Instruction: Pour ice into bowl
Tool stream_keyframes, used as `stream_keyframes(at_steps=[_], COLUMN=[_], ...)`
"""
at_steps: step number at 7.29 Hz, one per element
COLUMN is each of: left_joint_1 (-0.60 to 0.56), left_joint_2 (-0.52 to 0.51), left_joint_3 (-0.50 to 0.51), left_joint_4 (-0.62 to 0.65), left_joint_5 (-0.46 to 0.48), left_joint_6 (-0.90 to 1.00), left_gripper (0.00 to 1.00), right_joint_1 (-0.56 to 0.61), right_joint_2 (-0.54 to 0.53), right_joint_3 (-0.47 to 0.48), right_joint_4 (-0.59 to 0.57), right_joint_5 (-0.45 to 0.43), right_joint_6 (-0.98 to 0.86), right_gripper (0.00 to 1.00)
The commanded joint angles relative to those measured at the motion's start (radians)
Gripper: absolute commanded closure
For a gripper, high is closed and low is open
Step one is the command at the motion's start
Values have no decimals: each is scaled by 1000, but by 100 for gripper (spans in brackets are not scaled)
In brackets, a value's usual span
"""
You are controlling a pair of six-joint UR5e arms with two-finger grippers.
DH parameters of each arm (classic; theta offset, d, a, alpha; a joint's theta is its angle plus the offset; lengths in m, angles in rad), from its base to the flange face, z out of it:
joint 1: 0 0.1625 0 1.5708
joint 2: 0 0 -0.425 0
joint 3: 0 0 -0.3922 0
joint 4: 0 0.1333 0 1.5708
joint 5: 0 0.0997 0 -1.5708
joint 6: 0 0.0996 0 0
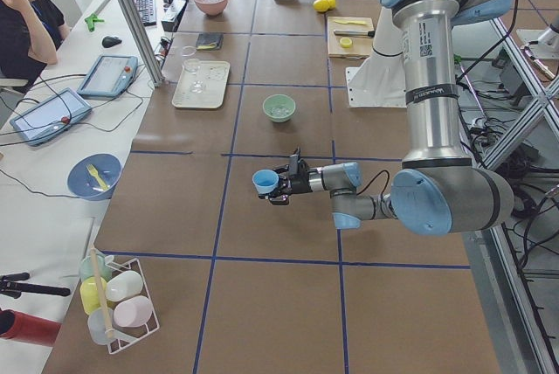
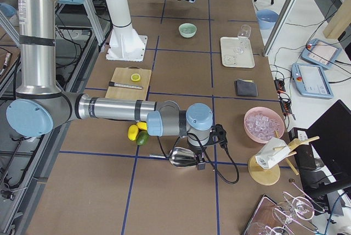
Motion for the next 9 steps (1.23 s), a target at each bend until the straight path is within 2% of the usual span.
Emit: stream_keyframes(at_steps=[1,3,5,6,7,8,9], left_joint_1=[2,4,2,4,4,4,2], left_joint_2=[-31,-71,-72,-75,-77,-77,-75], left_joint_3=[34,69,69,83,86,91,89], left_joint_4=[3,3,3,3,1,1,-2], left_joint_5=[-14,-14,-14,-14,-13,-11,-11], left_joint_6=[-4,-50,-51,-51,-51,-50,-50], left_gripper=[98,94,80,58,27,0,0], right_joint_1=[0,3,6,6,6,6,8], right_joint_2=[0,2,2,3,3,3,3], right_joint_3=[0,1,1,1,1,1,1], right_joint_4=[0,0,0,0,0,0,0], right_joint_5=[0,0,0,-2,-2,-2,-2], right_joint_6=[0,0,0,0,0,0,0], right_gripper=[0,0,0,0,0,0,0])
